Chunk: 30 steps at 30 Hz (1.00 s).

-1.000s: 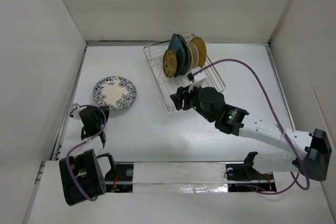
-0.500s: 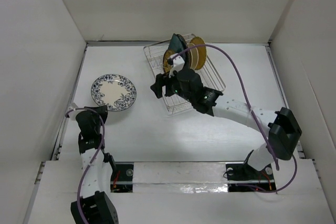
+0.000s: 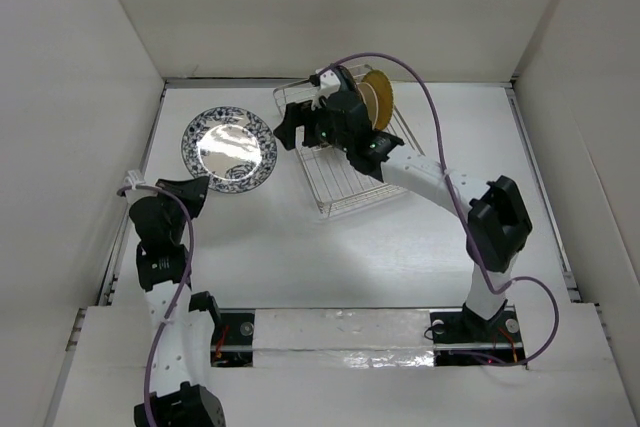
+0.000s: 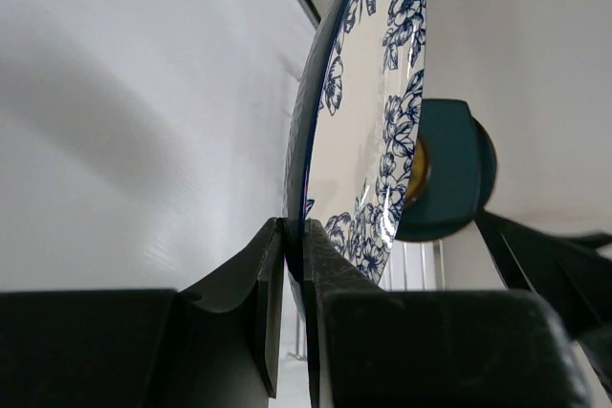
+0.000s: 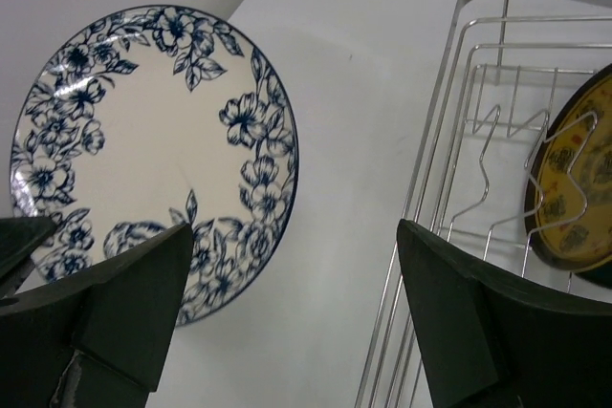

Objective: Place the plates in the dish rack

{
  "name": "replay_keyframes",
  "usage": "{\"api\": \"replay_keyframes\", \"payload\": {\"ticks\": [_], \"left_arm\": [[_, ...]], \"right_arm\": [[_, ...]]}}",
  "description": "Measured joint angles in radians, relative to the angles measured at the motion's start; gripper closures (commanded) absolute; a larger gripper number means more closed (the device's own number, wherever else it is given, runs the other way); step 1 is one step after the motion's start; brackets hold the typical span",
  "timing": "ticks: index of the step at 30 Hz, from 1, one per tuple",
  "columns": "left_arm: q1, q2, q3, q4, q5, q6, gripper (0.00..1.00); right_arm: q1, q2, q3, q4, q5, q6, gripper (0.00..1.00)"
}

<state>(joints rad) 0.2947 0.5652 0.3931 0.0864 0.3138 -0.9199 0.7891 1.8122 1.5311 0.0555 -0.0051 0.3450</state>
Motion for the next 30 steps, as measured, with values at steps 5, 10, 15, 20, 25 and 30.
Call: {"api": "replay_keyframes", "payload": {"ticks": [5,10,15,20,25,30], "left_arm": [[-0.019,0.002,0.034,0.002,0.082,-0.005,1.0],[-0.026,0.01,0.061,0.003,0.167,-0.002,1.0],[-0.026,0.01,0.081,0.012,0.224,0.002,1.0],[-0.025,0.026,0.081,0.03,0.266,0.004,1.0],[-0.026,0.028,0.081,0.034,0.296,0.008,1.0],[-0.017,0.032,0.081,0.035,0.295,0.026,1.0]], "right_arm": [[-0.032,0.089,0.103,-0.029,-0.05,0.003,0.06],[-0.034,0.121,0.113,-0.055,-0.088,0.006,0.07],[-0.042,0.119,0.097,-0.023,-0.152,0.03,0.19],[-0.082,0.089,-0.021,0.114,-0.296,0.107,0.36],[-0.116,0.087,-0.092,0.225,-0.447,0.181,0.52],[-0.142,0.087,-0.134,0.362,-0.557,0.291,0.87]]}}
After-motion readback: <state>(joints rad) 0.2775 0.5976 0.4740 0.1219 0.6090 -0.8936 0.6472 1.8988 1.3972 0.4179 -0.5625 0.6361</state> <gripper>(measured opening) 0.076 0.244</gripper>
